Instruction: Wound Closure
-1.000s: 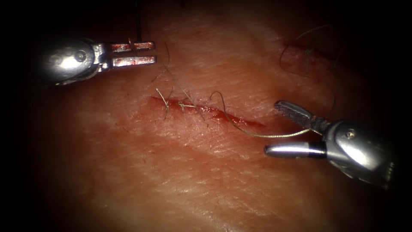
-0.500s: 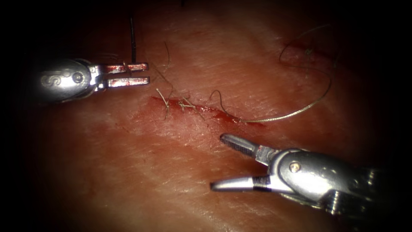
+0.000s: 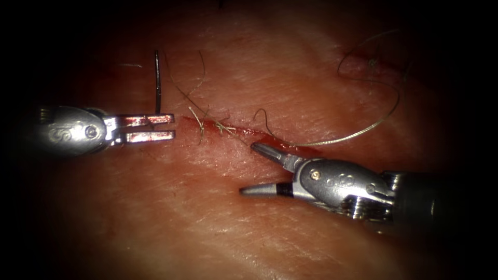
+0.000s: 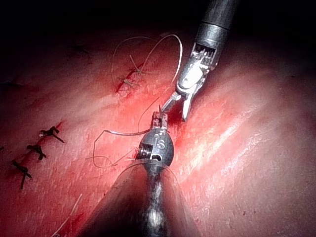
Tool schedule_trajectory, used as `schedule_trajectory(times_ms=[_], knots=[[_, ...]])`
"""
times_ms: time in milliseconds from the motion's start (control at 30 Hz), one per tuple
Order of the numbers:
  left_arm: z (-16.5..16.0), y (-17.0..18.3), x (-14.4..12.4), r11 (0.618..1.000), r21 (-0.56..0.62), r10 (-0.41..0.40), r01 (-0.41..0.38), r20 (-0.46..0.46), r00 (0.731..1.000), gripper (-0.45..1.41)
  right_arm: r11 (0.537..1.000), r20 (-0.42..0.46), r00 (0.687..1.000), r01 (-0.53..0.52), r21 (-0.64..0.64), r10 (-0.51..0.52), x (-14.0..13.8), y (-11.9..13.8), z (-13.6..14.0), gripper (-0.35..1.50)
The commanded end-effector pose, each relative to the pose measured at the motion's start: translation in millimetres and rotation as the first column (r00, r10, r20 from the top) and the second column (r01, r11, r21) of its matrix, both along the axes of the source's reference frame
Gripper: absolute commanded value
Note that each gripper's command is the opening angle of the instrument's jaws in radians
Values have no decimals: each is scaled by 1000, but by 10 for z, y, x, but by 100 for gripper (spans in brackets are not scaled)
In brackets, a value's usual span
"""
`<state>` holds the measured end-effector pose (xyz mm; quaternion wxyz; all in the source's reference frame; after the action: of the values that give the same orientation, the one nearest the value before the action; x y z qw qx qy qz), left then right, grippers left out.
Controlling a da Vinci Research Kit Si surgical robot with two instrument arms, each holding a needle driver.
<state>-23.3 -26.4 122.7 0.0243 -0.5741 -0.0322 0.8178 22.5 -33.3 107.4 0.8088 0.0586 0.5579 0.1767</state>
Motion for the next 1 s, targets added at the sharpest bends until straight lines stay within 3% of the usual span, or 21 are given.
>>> schedule_trajectory(times_ms=[33, 200, 467, 733, 800, 867, 1000], knots=[[8, -9, -7, 1000, 4, 7, -7, 8, 1000, -45, 1000, 18, 1000, -8, -27, 9, 6, 9, 24, 98], [22, -32, -18, 999, 14, 28, -29, 30, 999, -45, 999, 49, 999, -2, -43, 5, 14, 12, 54, 98], [24, -36, -34, 999, 13, 43, -43, 43, 998, -45, 997, 64, 998, 22, -70, -18, 21, 1, 82, 64], [9, -37, -35, 999, 20, 45, -46, 47, 998, -45, 995, 83, 996, 30, -91, -22, 20, 11, 106, 54], [4, -36, -35, 999, 23, 44, -45, 48, 998, -45, 994, 89, 995, 43, -100, -34, 20, 11, 109, 19], [-2, -35, -35, 999, 27, 44, -45, 49, 998, -45, 992, 92, 994, 63, -106, -53, 21, 10, 110, -35], [-14, -30, -35, 998, 32, 47, -48, 54, 997, -45, 989, 101, 991, 97, -107, -86, 19, 5, 110, -35]])
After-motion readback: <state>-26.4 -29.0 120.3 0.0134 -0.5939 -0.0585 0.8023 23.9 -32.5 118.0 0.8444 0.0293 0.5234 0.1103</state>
